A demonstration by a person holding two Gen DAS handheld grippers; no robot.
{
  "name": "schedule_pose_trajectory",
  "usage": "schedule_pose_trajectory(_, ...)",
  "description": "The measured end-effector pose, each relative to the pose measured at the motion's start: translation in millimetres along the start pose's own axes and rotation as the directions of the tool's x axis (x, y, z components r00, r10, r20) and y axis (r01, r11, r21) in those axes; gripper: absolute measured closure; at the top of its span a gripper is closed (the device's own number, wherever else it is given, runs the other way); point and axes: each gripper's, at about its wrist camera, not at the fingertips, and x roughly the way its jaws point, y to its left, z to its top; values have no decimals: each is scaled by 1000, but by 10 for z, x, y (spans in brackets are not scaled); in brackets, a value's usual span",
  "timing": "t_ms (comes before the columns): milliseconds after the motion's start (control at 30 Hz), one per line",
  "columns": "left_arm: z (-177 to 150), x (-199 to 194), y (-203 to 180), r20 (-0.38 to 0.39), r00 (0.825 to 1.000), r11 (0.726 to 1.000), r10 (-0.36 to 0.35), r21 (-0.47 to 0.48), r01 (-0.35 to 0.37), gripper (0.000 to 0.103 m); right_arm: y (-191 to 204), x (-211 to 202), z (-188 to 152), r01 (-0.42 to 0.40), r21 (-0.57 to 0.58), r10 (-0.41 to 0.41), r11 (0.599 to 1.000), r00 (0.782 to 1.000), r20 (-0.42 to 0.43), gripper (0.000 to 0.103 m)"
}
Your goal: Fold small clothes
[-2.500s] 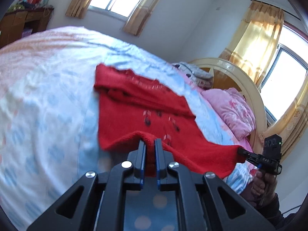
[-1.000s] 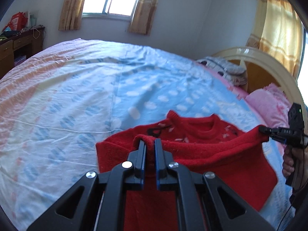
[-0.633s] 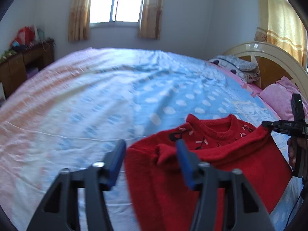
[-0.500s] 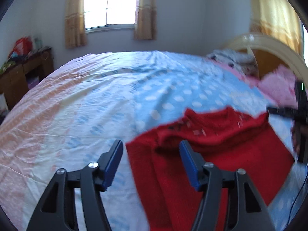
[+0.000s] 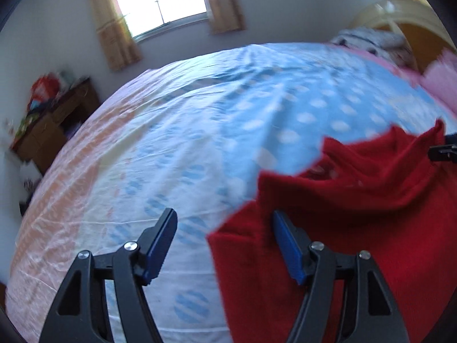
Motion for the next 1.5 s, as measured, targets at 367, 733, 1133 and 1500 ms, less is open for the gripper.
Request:
schedule_pose_trajectory(367, -376, -474, 64, 22, 998, 998, -51, -32, 51, 31, -81, -387, -625, 12, -12, -11, 1000, 1000, 29, 35)
schedule_pose_trajectory(733, -745, -723, -248, 63, 997, 999, -44, 31, 42, 22, -97, -752, -1509, 11, -8, -11, 1000, 999, 50, 35)
schedule_pose_trajectory(1133, -805, -584, -88, 7, 998, 995, -64, -77, 64, 2, 89, -1032, -1636, 7, 11, -8, 1000, 991, 134, 33)
schedule_pose_trajectory(1500, -832, -587, -147, 12, 1000, 999, -17, -50, 17, 0, 171, -775, -1763, 101, -10, -100, 995, 992, 72, 32)
